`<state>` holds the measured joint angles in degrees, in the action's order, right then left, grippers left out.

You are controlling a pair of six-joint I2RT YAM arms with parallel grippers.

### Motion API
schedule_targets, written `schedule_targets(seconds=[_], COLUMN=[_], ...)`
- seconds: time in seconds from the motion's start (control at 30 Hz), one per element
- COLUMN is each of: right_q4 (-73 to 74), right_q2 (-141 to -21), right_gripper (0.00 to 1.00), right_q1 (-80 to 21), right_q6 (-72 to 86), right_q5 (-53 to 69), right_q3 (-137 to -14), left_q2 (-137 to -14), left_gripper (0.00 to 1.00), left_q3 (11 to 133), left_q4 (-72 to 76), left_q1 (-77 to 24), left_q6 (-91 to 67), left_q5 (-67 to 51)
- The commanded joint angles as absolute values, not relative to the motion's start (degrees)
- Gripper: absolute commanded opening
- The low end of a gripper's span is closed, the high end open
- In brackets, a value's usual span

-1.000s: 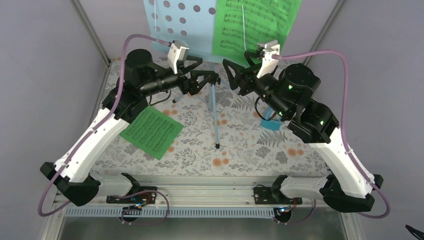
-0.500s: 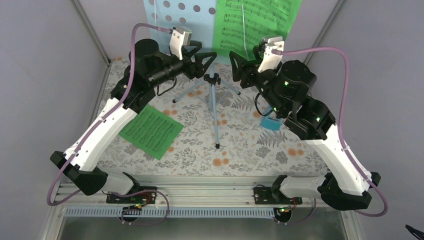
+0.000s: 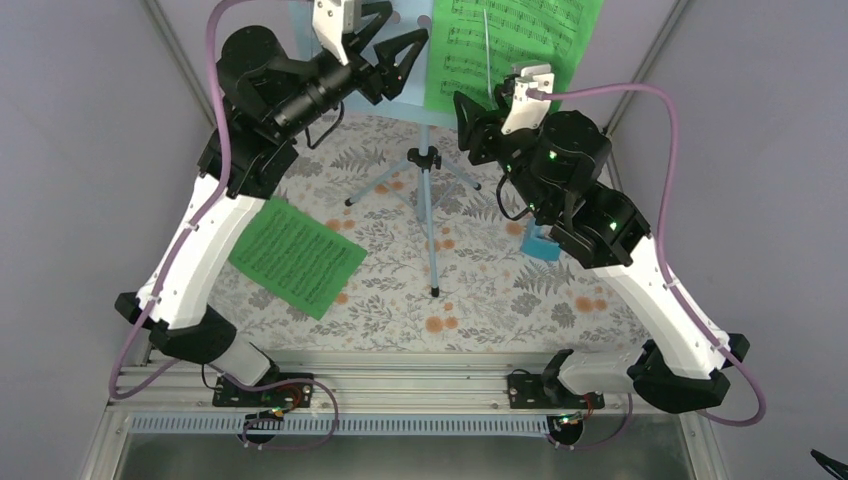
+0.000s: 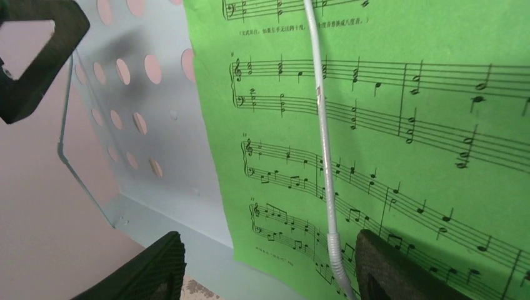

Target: Pack up the instrument practice props

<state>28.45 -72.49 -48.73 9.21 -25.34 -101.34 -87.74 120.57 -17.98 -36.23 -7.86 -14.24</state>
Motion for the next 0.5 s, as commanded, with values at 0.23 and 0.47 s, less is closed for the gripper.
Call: schedule_targets(seconds=[0.23,0.47], right_q4=[24.8,24.2], right_q2=[-72.0,-72.0], right_gripper=[0.62,0.60], right_q1=[-47.9,-47.6], right_q6=[9.4,9.2], right_q5=[-26.0,-25.8], right_q3=[-99.2,-98.6], left_q2=[-97.3,-99.3], left_gripper=[0.63,0.62], left_q3=[132.3,133.0], left_q4=[-17.3,-15.6], left_q1=[-36.4,-36.4], left_q6=[5.9,8.5], left_q5=[-17.7,-17.8])
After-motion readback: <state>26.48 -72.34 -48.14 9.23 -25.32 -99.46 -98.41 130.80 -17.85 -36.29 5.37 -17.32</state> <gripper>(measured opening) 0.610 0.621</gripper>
